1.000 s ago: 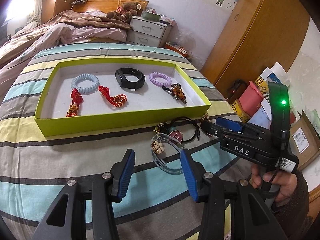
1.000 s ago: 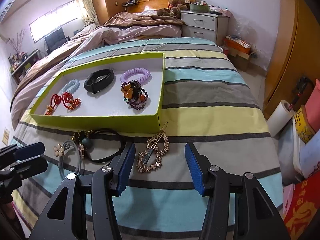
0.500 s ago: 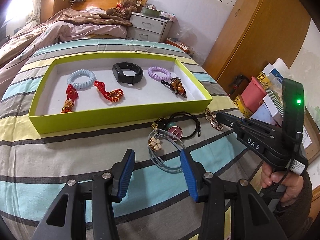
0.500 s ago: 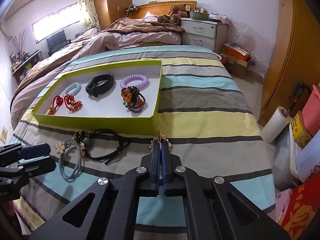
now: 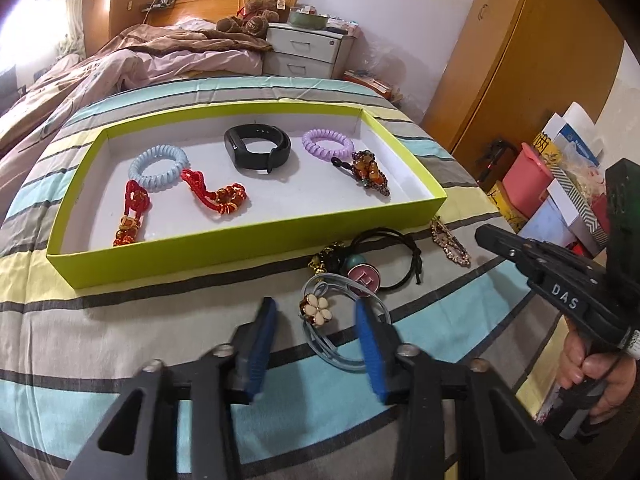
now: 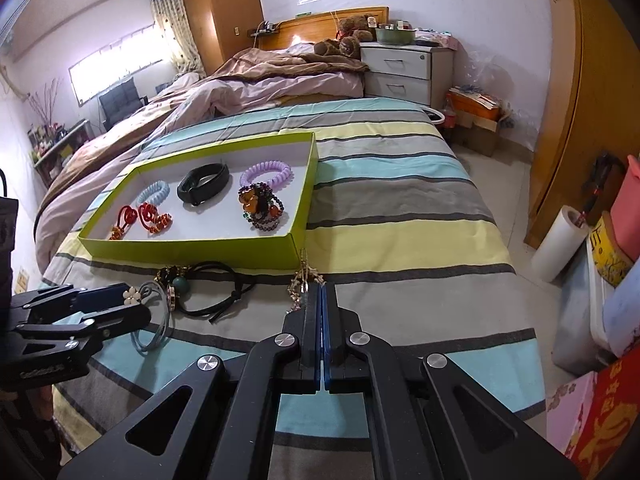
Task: Organize jewelry
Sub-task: 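Grasp the gold pendant with right tool while left tool grasps flower hair clip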
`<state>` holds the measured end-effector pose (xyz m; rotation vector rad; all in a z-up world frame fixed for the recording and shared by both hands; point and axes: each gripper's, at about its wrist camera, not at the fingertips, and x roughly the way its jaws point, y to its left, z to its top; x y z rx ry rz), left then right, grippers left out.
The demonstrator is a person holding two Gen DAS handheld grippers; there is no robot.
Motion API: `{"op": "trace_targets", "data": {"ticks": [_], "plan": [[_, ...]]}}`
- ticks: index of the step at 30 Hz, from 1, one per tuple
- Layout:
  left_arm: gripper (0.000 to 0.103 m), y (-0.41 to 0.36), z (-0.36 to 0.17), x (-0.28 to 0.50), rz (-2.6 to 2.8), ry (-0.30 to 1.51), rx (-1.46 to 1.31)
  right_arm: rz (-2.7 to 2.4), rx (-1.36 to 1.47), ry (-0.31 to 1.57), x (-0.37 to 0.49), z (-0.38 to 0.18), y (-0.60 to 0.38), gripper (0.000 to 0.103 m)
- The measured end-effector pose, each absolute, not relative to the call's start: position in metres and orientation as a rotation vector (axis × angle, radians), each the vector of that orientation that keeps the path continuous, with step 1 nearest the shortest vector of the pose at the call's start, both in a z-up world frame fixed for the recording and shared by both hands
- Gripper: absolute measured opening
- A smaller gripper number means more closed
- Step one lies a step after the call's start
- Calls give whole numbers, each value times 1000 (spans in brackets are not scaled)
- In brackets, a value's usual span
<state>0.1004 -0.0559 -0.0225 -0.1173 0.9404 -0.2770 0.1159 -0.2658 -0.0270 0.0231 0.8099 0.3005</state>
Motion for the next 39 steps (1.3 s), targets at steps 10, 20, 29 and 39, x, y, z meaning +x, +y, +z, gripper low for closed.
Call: {"op": "trace_targets", "data": {"ticks": [10, 20, 29, 39], "plan": [[17, -56, -16, 96, -269, 911, -106, 360, 22, 830, 122, -29, -258, 15], [17, -43, -4, 84, -265, 877, -139, 349, -98, 898, 133, -42, -241, 40], [17, -34, -1, 79, -261, 868, -160, 322, -138, 896, 132, -43, -237, 34], [17, -23, 8, 74, -256, 843, -171, 311, -107, 865, 127, -36, -241, 29]]}}
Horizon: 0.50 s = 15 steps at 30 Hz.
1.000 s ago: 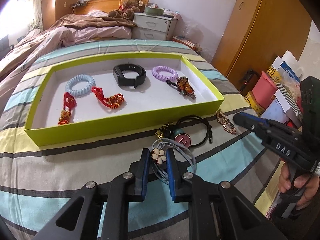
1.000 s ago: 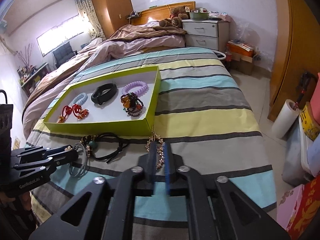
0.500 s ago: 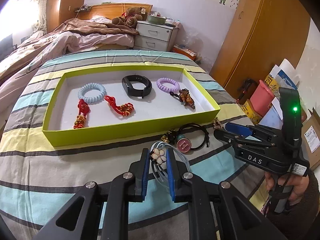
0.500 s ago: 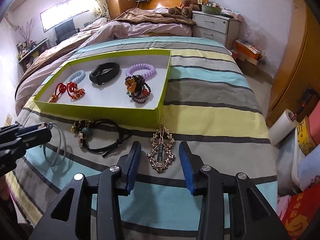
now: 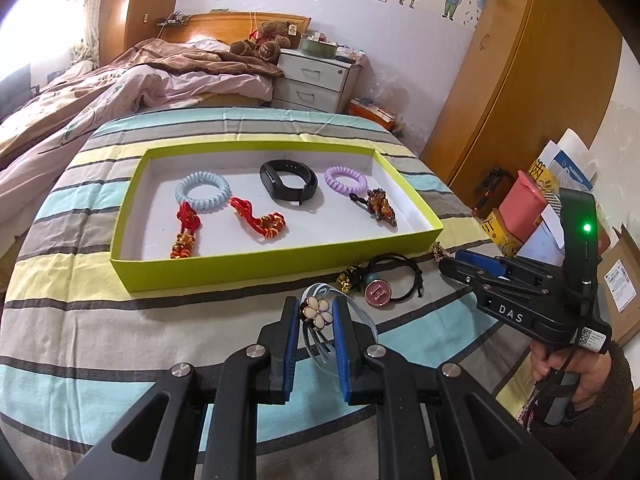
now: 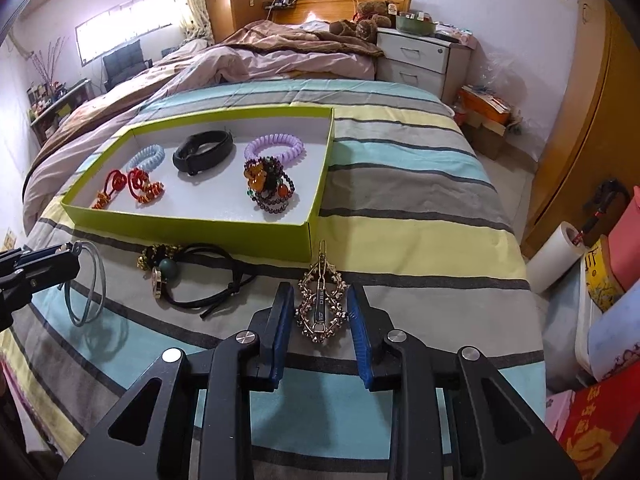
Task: Organize jewelry
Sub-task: 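Carry the gold pendant and flower hair clip over the box with both tools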
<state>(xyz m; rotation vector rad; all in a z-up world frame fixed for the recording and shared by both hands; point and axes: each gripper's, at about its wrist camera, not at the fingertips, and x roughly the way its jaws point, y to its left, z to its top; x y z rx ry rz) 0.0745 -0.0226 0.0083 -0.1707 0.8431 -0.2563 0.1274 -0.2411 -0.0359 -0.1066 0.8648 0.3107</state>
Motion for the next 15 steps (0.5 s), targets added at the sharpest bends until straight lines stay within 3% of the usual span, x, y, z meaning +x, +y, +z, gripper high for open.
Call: {"op": "trace_targets", "data": {"ticks": [15], "plan": [[17, 1, 34, 78, -230, 791, -179, 321, -60, 771, 113, 7, -242, 29]]}}
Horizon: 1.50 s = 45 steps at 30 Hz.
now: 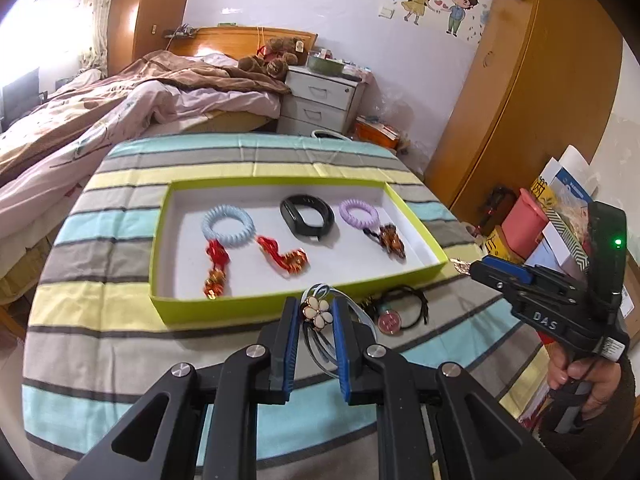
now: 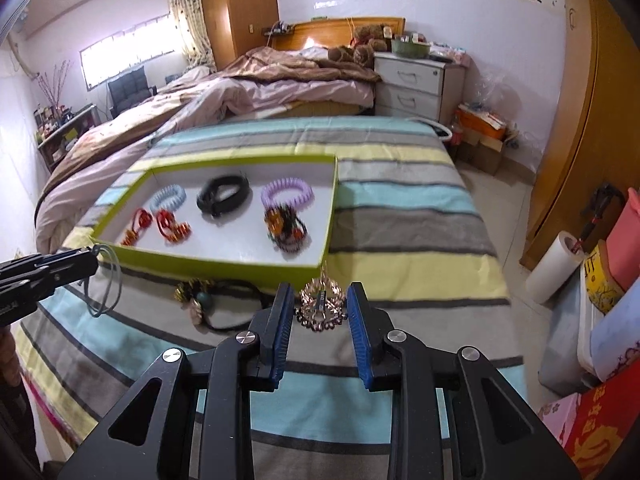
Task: Organize jewelry
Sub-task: 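Carry the gold pendant and flower hair clip over the box with both tools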
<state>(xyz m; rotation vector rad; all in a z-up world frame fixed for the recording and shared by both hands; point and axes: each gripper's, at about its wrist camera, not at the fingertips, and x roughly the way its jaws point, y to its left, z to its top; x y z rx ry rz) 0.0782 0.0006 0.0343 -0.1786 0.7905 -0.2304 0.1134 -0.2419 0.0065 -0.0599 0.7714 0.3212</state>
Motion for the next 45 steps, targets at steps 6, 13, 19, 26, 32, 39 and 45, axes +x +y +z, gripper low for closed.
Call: {"op": "trace_targets", "data": {"ticks": [6, 13, 19, 26, 32, 39, 45], "plan": [[17, 15, 44, 90, -212, 775, -184, 327, -49, 740, 114, 20, -236, 29], [17, 36, 48, 113, -189, 777, -203, 395, -34, 741, 129, 24, -219, 29], [17, 44, 43, 139, -197, 802, -226, 456, -41, 768, 151, 15, -190, 29], [17, 48, 28, 163, -200, 839, -229, 472, -73, 817, 174, -4, -164, 29], [17, 46, 6, 171, -200, 896, -224, 464, -96, 840, 188, -16, -158, 29], [17, 45, -5, 171, -197, 922, -219, 445, -146, 835, 191, -21, -155, 29], [17, 45, -11, 171, -185, 942, -221, 431, -218, 815, 189, -23, -147, 29]]}}
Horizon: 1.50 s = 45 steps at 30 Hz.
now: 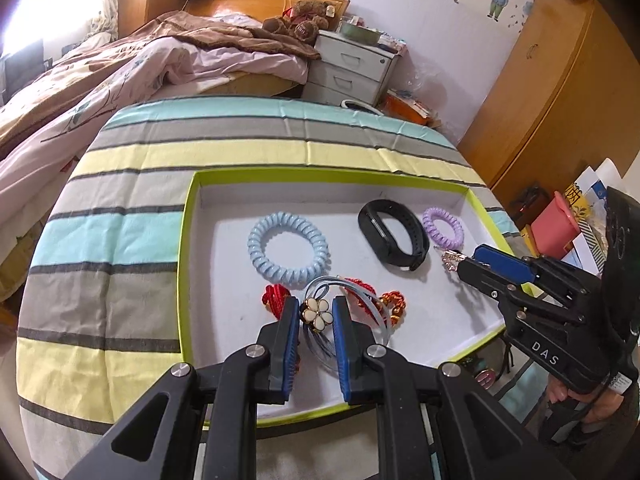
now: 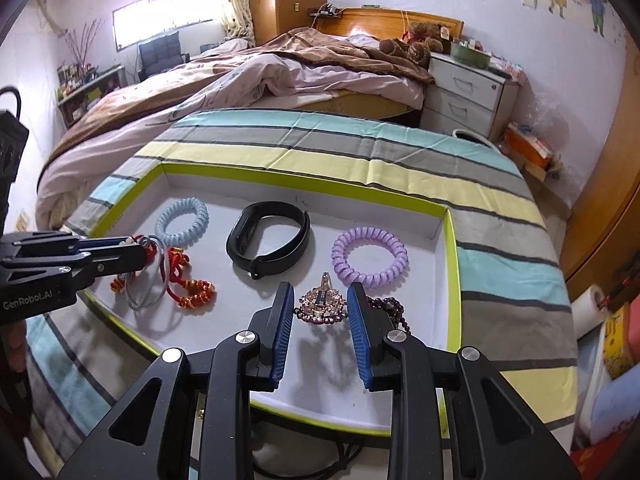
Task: Organize jewelry
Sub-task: 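Carry the gold pendant and flower hair clip over the box with both tools, then open both tools to release the pendant and hair clip into the box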
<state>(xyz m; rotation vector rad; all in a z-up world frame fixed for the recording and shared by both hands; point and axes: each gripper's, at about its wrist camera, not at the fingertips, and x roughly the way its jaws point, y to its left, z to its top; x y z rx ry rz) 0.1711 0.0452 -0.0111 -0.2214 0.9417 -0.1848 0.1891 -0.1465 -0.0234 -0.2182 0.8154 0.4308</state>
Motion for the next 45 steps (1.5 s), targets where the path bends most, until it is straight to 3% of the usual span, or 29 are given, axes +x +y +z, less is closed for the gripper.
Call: {"op": "trace_targets", "data": {"ticks": [14, 21, 25, 45], "plan": [[17, 43, -12, 171, -183, 940, -210, 428, -247, 824, 189, -31, -143, 29], [34, 40, -10, 170, -188, 932, -208, 442, -220, 830, 189, -31, -145, 29], [34, 41, -9, 168, -186, 929, -208, 439, -212, 824, 188, -29, -146, 34], [41, 31, 18, 134, -200, 839, -203, 432, -133, 760, 161, -7, -166, 36]]}}
